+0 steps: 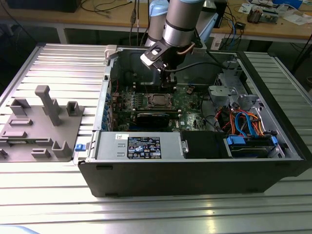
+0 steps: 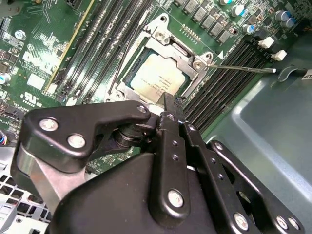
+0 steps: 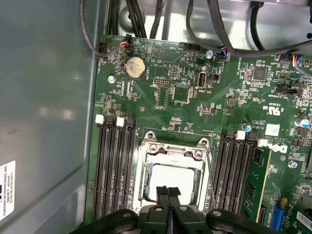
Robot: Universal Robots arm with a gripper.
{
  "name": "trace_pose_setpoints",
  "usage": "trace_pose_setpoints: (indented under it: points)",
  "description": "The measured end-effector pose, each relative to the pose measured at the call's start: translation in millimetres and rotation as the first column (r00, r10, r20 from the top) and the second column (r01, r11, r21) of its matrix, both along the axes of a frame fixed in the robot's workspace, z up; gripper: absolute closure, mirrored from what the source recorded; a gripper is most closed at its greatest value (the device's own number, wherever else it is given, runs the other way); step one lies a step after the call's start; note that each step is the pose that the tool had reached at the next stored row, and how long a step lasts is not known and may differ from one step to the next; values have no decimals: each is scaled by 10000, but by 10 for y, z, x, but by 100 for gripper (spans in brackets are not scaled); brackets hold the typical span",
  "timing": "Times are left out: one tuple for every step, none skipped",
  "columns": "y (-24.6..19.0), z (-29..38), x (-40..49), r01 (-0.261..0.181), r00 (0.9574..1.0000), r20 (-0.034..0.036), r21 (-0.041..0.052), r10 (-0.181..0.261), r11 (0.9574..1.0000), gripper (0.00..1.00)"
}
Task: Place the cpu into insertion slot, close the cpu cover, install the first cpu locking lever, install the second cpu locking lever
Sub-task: 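Close the cpu cover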
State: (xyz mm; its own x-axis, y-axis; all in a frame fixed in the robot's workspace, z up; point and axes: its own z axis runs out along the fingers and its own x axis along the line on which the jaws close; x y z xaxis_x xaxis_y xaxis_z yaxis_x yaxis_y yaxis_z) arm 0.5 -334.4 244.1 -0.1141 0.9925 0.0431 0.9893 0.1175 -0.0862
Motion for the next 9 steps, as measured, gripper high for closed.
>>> trace_pose_setpoints:
  points:
    - [0,-1,0,1,10000,98,0,-1,10000,89]
    - [0,-3,-1,1,9994,347,2,-1,10000,89]
    - [0,-4,-1,1,9989,465,1,-1,10000,89]
    - [0,-5,-2,1,9984,570,3,-1,10000,89]
    - [1,-6,-1,0,9983,589,5,-1,10000,89]
    - [1,-6,-1,0,9982,600,7,0,10000,89]
    - [0,-5,-2,2,9981,614,4,-2,10000,89]
    - [0,-5,-2,1,9980,635,4,-1,10000,89]
    - [0,-5,-2,1,9979,646,4,-2,10000,89]
